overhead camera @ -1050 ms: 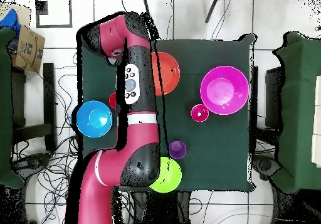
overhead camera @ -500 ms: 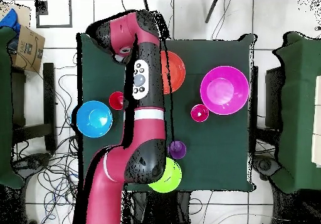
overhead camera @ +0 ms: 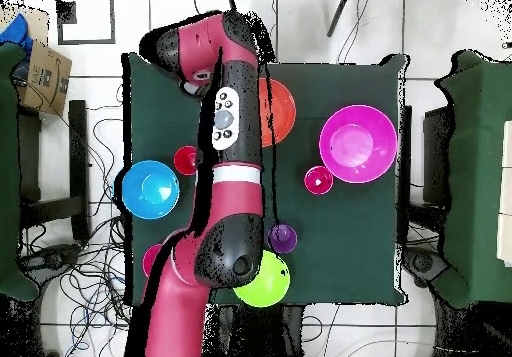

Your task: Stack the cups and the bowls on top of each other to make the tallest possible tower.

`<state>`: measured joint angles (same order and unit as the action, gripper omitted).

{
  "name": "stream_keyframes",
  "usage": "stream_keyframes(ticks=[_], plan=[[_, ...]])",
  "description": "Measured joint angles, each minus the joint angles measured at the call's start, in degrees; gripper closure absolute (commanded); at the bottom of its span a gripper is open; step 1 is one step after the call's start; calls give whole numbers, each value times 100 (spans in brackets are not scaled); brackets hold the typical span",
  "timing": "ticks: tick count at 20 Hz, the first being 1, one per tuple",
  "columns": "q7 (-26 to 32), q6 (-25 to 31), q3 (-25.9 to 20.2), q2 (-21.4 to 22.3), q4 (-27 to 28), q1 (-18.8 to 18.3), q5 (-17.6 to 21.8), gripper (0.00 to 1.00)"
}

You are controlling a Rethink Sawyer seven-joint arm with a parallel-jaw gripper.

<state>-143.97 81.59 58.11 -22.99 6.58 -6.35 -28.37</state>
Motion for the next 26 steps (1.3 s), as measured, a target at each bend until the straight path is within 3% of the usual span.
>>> stream_keyframes(ticks=[7,8,15,26], plan=[[0,-123,848,-19,-21,-93,-844,100],[0,-193,1188,-22,-32,-128,-1199,100],[0,-358,2048,-23,-67,-228,-2062,100],[0,-501,3037,-22,-141,-322,-2964,100]])
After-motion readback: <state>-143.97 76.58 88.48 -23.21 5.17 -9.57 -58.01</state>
